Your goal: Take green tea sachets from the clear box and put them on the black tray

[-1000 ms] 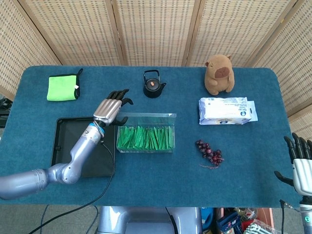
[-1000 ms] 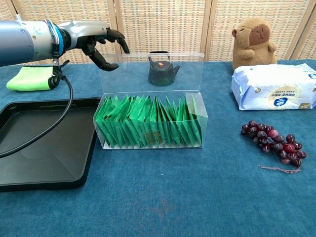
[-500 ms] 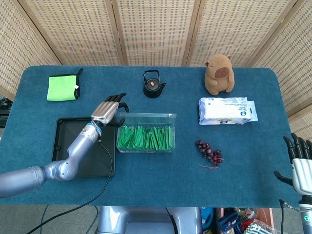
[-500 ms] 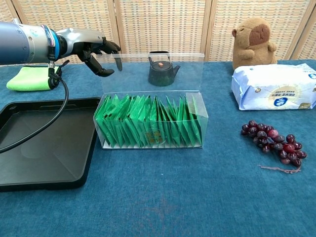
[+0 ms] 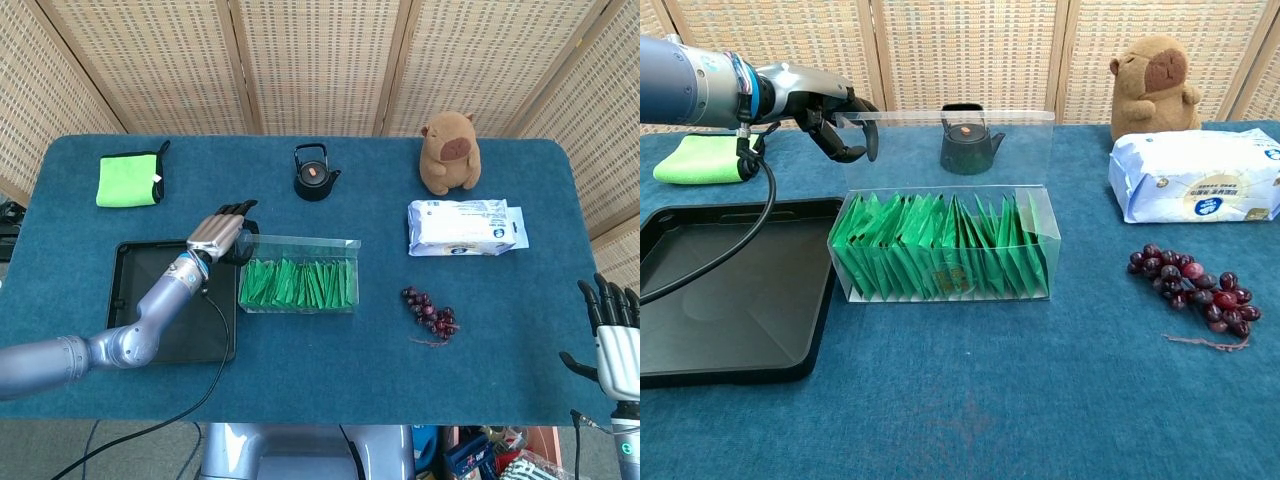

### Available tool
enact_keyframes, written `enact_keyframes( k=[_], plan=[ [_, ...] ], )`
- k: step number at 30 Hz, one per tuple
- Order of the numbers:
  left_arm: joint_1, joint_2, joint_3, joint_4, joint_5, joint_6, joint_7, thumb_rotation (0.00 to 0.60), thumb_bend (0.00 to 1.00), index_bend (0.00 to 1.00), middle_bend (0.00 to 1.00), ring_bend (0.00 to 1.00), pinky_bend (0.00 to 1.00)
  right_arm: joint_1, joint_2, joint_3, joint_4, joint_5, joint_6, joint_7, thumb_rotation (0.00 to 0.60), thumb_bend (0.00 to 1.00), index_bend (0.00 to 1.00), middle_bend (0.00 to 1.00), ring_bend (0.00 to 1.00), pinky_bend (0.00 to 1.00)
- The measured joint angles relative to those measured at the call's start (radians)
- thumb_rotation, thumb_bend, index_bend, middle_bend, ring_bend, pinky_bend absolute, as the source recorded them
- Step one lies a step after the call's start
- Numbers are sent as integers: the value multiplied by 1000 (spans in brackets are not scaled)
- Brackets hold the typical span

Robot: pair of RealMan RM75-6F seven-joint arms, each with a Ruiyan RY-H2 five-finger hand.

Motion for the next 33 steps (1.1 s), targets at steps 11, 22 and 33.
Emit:
enact_keyframes(
  k=[11, 22, 33],
  plan=[
    [-38, 8, 13, 38, -88, -32, -32, 600, 562, 520, 0, 0, 0, 3, -5, -3, 0, 1, -4, -10, 600, 0, 0, 0, 0, 0],
    [-92, 17, 48, 82, -174, -73, -46, 600, 540, 0, 0, 0, 0, 3, -5, -3, -1, 3, -4, -12, 600, 0, 0, 0, 0, 0],
    [-39, 28, 18, 46, 30, 58, -110, 600, 318, 0, 0, 0, 0, 4, -5, -6, -6, 0, -5, -13, 600, 0, 0, 0, 0, 0]
  ],
)
